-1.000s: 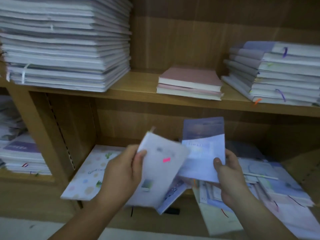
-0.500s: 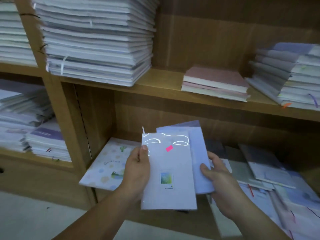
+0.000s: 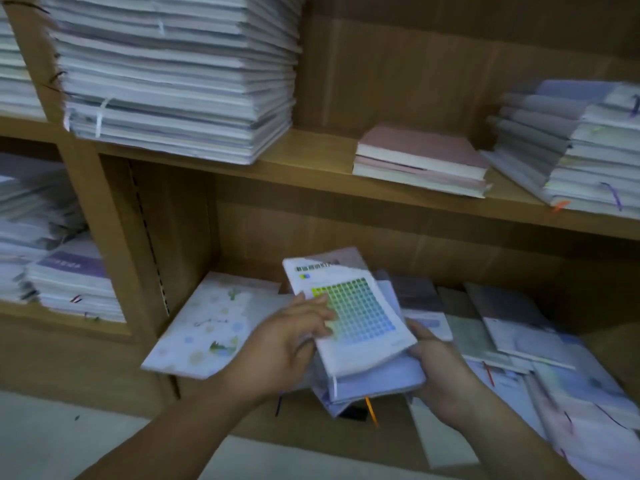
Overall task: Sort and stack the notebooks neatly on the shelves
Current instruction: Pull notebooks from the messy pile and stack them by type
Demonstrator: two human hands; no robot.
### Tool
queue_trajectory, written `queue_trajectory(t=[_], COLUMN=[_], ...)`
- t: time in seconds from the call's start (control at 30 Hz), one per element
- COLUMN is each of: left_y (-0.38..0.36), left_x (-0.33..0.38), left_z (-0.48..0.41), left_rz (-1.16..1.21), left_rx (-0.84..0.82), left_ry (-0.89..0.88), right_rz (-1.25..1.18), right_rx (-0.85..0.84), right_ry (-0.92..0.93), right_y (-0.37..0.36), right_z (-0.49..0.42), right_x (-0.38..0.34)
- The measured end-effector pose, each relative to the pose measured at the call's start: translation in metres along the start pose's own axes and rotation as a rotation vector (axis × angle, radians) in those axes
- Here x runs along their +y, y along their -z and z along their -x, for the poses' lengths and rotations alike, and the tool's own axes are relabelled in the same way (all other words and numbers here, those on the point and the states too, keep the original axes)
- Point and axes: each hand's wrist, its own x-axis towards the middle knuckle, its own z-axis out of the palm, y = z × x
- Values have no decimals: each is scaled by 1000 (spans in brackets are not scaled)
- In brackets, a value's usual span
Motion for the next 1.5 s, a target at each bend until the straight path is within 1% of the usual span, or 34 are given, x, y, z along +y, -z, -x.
queue_trajectory(t=[0.07, 0.1, 0.17, 0.2, 0.27, 0.33, 0.37, 0.4, 0.43, 0.47, 0.5, 0.53, 0.57, 0.6, 0.63, 0.67, 0.7, 0.73, 0.77, 0.8, 0.83, 0.93, 0.97, 1.07, 1.17, 1.27, 1.37, 1.43, 1.5], left_y=[-19, -25, -35, -36, -41, -43, -41, -38, -33, -27, -17, -7, 3, 12, 16, 15, 10, 4, -3, -9, -12, -7, -5, 11, 23, 24, 20, 11, -9], left_x=[-20, -26, -35, -37, -42, -38, -32, -33, -36, -40, -44, -50, -55, -55, -55, -53, -48, -43, -40, -38, -35, -23, -22, -15, -7, -8, -11, -10, -4], left_z=[10, 13, 15, 14, 10, 7, 7, 9, 11, 13, 14, 16, 18, 20, 23, 27, 29, 31, 33, 34, 33, 24, 22, 19, 23, 27, 29, 30, 32], left_rz=[6, -18, -41, -44, -96, -108, -77, -84, -113, -192, -308, -422, -515, -554, -513, -362, -128, 109, 274, 376, 444, 585, 570, 484, 494, 439, 444, 495, 448], left_rx=[-179, -227, -289, -310, -343, -391, -420, -419, -358, -253, -138, -36, 0, -19, -86, -111, -83, -8, 77, 146, 181, 149, 157, 238, 275, 295, 352, 379, 390], left_ry=[106, 147, 169, 184, 168, 124, 132, 135, 145, 154, 210, 347, 535, 720, 886, 1016, 1108, 1165, 1190, 1190, 1189, 1151, 1111, 996, 949, 944, 966, 1007, 1024], right_rz=[-47, -68, -64, -9, 113, 190, 209, 238, 248, 266, 264, 263, 248, 245, 228, 208, 187, 196, 216, 233, 236, 193, 165, 94, 85, 135, 209, 214, 205], right_rx=[-27, -17, 19, 8, -21, 9, 20, 48, 58, 78, 90, 103, 97, 106, 109, 110, 121, 139, 171, 194, 216, 197, 197, 284, 357, 415, 397, 390, 376], right_ry=[-93, -143, -237, -232, -157, -101, -74, -48, -41, -31, -12, 9, 39, 71, 104, 118, 124, 114, 94, 48, 16, -37, -25, 80, 200, 291, 385, 403, 432], right_y=[1, 3, 5, 3, -2, -6, -9, -11, -12, -12, -12, -12, -11, -10, -10, -10, -9, -8, -8, -8, -7, -3, -2, -2, -5, 1, -1, -5, -9], right_z=[-3, -5, -6, -6, -5, -8, -8, -7, -10, -12, -13, -14, -17, -19, -18, -19, -20, -21, -21, -21, -23, -27, -29, -29, -27, -24, -15, -10, -7], right_x=[8, 12, 18, 19, 21, 25, 26, 26, 28, 28, 28, 28, 29, 29, 27, 26, 26, 26, 29, 31, 35, 30, 27, 19, 18, 16, 12, 11, 7])
